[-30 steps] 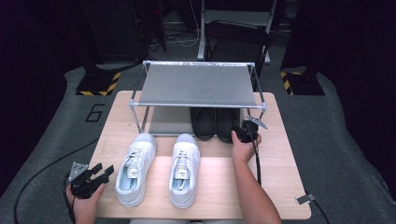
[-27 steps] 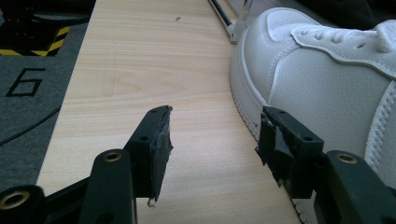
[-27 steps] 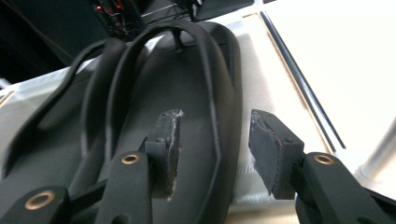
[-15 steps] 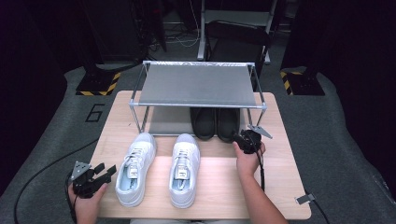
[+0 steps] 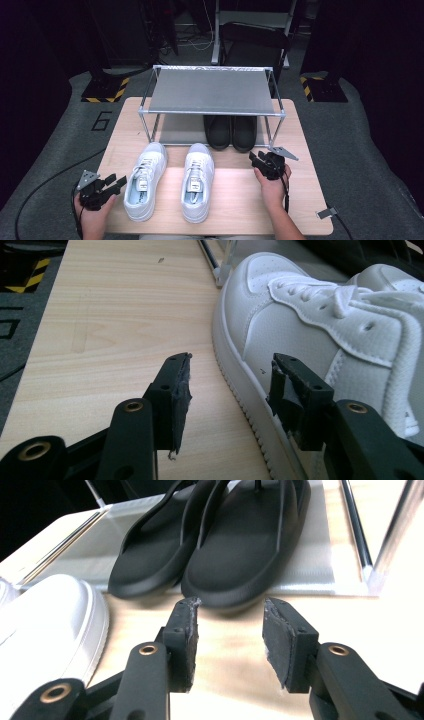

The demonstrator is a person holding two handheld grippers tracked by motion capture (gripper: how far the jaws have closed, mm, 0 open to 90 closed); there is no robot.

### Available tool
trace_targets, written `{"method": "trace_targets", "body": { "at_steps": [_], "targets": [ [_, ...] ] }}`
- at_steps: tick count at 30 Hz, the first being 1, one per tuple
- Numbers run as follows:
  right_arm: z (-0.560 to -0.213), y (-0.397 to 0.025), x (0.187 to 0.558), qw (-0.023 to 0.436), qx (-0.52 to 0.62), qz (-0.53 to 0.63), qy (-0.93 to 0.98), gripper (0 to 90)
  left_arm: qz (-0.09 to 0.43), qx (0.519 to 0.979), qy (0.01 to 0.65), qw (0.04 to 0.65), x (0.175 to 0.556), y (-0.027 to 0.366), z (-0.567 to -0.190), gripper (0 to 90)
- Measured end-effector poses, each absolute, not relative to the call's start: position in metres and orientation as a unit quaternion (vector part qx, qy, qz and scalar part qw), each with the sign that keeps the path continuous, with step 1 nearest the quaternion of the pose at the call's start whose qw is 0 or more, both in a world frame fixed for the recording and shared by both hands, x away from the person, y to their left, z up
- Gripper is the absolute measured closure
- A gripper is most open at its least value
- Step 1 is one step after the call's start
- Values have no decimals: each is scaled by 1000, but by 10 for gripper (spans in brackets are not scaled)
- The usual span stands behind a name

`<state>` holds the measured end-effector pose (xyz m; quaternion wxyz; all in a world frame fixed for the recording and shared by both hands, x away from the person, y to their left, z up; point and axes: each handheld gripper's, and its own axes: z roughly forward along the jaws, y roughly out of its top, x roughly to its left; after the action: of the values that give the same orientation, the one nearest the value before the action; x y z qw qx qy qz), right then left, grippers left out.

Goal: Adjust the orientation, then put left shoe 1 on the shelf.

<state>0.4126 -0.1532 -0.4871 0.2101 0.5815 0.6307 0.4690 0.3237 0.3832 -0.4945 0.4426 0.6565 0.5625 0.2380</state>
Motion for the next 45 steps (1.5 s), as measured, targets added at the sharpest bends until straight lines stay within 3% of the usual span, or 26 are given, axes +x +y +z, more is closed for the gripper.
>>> {"method": "trace_targets", "body": {
  "at_steps": [15, 22, 32, 45],
  "targets": [
    [-497, -171, 352, 207, 562, 475, 645, 566, 225, 650, 557, 465, 320, 379, -479, 448],
    [-501, -177, 345, 194, 561, 478, 648, 561, 228, 642, 561, 470, 319, 376, -471, 415],
    [-498, -177, 336, 206, 549, 488, 647, 532, 219, 661, 541, 471, 317, 371, -459, 494],
    [-500, -179, 331, 199, 556, 499, 634, 512, 194, 667, 533, 482, 317, 365, -451, 502]
  ]
}}
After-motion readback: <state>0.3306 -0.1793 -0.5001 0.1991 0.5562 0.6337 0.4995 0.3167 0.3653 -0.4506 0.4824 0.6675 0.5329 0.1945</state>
